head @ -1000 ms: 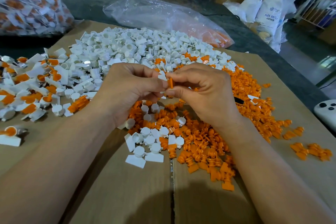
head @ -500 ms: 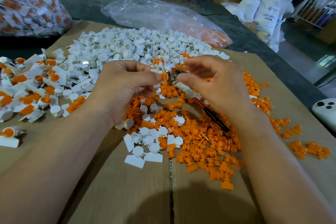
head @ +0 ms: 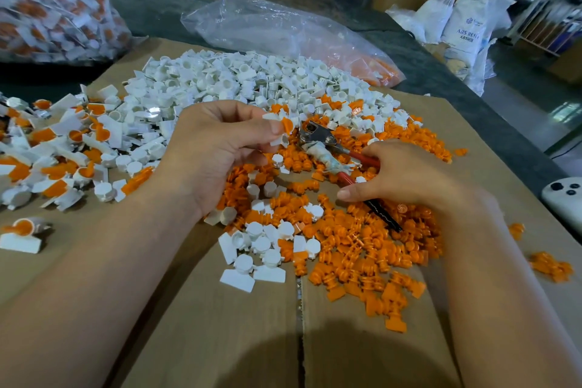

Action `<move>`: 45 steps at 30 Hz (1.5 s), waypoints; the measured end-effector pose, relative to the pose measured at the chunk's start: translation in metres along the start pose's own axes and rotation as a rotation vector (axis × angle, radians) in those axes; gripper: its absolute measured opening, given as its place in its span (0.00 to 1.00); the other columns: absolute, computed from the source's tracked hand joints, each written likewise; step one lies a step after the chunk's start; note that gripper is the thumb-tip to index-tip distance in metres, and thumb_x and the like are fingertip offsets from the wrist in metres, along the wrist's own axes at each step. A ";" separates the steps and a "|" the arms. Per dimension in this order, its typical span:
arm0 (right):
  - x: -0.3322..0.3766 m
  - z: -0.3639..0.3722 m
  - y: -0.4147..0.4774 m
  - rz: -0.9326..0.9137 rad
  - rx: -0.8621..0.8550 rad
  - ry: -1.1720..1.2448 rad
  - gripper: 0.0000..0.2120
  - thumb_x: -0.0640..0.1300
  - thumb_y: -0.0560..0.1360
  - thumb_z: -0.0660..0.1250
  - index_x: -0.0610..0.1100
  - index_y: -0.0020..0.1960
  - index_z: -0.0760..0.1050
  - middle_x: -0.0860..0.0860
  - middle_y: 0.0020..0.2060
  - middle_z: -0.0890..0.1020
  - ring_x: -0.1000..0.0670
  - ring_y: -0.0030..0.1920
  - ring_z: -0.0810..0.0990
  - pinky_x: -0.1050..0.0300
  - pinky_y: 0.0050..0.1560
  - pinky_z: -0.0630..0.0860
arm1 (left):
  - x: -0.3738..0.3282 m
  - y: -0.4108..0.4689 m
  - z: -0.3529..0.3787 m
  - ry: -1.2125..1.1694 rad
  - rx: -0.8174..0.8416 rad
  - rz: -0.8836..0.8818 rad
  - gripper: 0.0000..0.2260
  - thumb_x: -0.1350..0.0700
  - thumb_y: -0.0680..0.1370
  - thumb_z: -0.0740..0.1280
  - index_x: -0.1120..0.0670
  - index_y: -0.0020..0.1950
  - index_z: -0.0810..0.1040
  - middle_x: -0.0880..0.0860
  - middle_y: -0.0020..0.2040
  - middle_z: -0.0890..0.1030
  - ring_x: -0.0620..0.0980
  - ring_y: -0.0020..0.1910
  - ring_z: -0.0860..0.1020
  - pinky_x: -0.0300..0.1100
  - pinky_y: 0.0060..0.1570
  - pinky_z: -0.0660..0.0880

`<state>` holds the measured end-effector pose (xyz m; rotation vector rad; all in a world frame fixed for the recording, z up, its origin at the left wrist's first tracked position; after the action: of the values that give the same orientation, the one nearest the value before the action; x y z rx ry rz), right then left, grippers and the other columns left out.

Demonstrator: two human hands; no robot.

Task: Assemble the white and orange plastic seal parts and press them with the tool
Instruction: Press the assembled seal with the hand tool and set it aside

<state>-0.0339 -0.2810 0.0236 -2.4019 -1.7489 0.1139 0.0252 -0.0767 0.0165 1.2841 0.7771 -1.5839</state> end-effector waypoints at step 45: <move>0.013 -0.012 -0.002 -0.137 -0.563 0.179 0.17 0.53 0.74 0.64 0.44 0.58 0.71 0.54 0.44 0.70 0.54 0.44 0.67 0.60 0.42 0.60 | 0.002 0.005 0.000 0.142 -0.005 0.007 0.06 0.70 0.65 0.72 0.63 0.32 0.77 0.51 0.25 0.78 0.46 0.23 0.74 0.35 0.26 0.74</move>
<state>-0.0302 -0.2689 0.0362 -2.5170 -2.0549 -0.6753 0.0297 -0.0785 0.0151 1.4060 0.8628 -1.4959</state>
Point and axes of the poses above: each hand's wrist, its own y-axis towards the middle knuckle, its own z-axis out of the palm, x = y × z, the point moved 3 cm from there along y, towards the middle knuckle
